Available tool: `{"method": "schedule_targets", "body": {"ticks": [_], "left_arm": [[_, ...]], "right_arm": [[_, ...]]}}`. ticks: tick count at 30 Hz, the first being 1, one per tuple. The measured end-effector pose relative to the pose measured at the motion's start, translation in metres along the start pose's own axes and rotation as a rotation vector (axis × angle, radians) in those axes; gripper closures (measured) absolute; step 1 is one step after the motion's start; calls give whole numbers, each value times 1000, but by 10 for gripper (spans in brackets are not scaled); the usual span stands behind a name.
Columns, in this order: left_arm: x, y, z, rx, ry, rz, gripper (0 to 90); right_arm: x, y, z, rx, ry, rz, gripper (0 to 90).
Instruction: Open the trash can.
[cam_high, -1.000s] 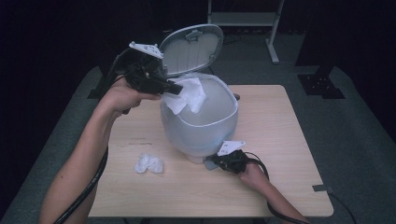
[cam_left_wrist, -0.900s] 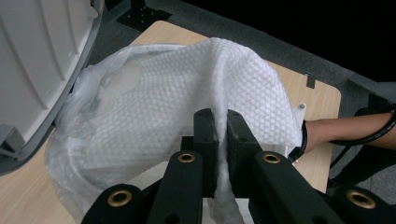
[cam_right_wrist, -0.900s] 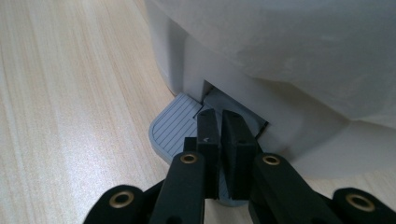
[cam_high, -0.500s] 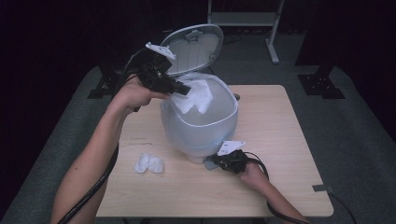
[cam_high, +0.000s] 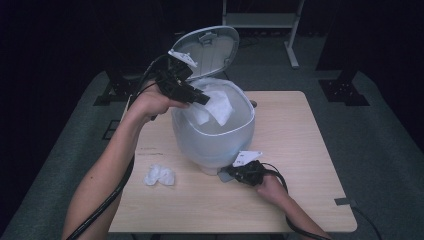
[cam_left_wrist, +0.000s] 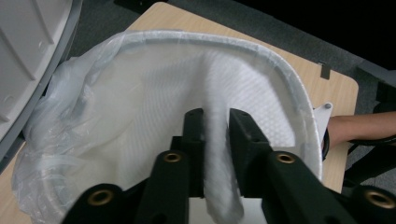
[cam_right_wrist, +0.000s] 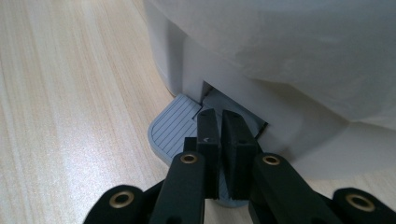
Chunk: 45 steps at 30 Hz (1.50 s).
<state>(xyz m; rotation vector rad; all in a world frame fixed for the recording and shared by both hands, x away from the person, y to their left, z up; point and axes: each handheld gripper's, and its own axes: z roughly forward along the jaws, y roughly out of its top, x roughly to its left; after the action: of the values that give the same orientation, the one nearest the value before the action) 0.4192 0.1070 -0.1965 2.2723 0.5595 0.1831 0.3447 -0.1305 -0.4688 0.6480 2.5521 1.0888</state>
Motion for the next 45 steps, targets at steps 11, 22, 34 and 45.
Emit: {"method": "schedule_targets", "body": {"ticks": [11,22,34,45], "left_arm": [[1,0,6,4,-5,-4,654],[-2,-3,8,-17,-49,-7,639],[-7,-11,1,-40,-72,-2,614],[-11,-24,-6,-66,-87,-10,567]], "right_arm": [[0,0,0,-2,-3,0,856],[0,-1,0,-4,-6,-1,856],[1,-1,0,-5,-4,9,856],[1,-1,0,-6,-7,9,856]]}}
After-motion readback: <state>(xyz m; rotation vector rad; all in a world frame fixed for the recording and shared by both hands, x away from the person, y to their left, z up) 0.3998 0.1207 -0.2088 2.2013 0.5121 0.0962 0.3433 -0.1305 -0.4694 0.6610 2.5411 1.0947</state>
